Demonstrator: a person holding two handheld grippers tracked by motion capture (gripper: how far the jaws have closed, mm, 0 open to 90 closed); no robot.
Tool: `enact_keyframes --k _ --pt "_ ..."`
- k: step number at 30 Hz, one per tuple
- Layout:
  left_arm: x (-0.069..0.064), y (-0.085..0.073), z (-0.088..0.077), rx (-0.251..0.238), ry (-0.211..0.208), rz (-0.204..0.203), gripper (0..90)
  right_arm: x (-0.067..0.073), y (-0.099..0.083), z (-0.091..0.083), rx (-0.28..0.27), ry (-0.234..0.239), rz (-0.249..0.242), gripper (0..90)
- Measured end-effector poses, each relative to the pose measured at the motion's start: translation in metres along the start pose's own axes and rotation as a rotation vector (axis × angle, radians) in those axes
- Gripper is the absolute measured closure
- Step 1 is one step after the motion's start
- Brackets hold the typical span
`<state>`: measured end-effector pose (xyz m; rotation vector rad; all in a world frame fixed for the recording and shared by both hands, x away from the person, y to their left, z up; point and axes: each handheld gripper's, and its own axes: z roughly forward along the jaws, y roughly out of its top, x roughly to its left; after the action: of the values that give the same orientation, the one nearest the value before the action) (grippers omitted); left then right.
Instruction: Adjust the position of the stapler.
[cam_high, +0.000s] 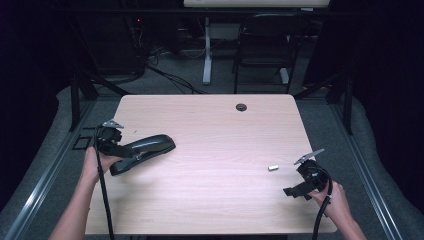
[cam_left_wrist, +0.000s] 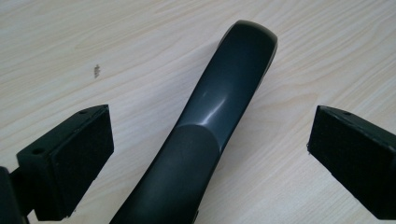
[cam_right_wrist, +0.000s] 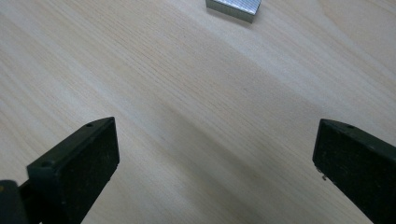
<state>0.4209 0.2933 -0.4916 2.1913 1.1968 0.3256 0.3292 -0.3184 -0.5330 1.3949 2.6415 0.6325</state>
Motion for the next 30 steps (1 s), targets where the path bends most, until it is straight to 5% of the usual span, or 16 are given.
enact_keyframes --k 6,9,21,30 --pt "-0.004 0.005 0.013 0.054 -0.01 0.033 1.7 0.0 0.0 -0.001 0.015 -0.001 -0.006 0.4" --pt "-0.004 0.007 0.016 0.076 -0.014 0.059 21.2 0.0 0.0 0.0 0.02 0.006 -0.007 0.5" --pt "-0.001 0.009 0.024 0.088 -0.016 0.075 41.2 0.003 0.001 -0.001 0.017 0.009 -0.011 0.6" --pt "0.001 0.009 0.025 0.116 -0.032 0.071 42.3 0.002 0.001 0.0 0.032 0.015 -0.012 0.8"
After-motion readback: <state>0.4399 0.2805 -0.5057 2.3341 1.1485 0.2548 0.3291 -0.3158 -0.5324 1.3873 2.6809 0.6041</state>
